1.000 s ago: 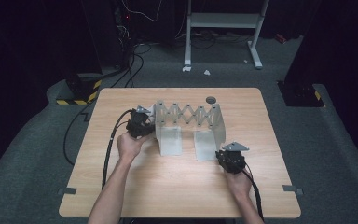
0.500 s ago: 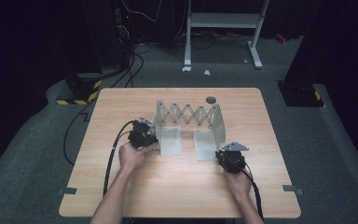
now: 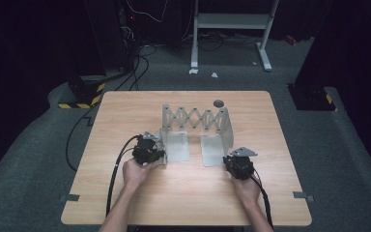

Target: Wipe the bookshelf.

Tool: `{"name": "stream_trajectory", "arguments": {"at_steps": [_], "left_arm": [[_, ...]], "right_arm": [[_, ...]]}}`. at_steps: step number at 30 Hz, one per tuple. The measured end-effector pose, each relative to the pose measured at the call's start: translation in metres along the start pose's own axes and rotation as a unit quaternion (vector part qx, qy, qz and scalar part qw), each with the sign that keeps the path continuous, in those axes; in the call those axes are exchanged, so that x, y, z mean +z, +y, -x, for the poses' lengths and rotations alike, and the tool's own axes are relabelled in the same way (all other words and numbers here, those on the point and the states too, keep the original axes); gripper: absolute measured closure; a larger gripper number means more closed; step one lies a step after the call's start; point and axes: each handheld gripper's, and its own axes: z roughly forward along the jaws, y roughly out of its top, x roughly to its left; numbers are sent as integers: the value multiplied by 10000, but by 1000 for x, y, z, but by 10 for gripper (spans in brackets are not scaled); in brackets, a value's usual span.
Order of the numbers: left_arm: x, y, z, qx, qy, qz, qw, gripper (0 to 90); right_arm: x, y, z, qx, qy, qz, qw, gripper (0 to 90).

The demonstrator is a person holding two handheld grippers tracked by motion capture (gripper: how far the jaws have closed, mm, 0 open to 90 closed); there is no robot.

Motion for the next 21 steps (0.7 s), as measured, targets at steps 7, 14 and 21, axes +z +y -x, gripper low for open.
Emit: {"name": "stream_trajectory", "arguments": {"at_steps": [7,14,21], "left_arm": [[-6,-10,7,106,91,-2,9999,802],[-17,-14,1,66,440,167,9989,799],[-33,-16,-12,-193,757,449,9959,797]], "right_arm": [[0,0,0,11,39,-2,10000,805],[0,0,0,7,39,-1,10000,803],[0,0,1,8,48,1,10000,803]]}}
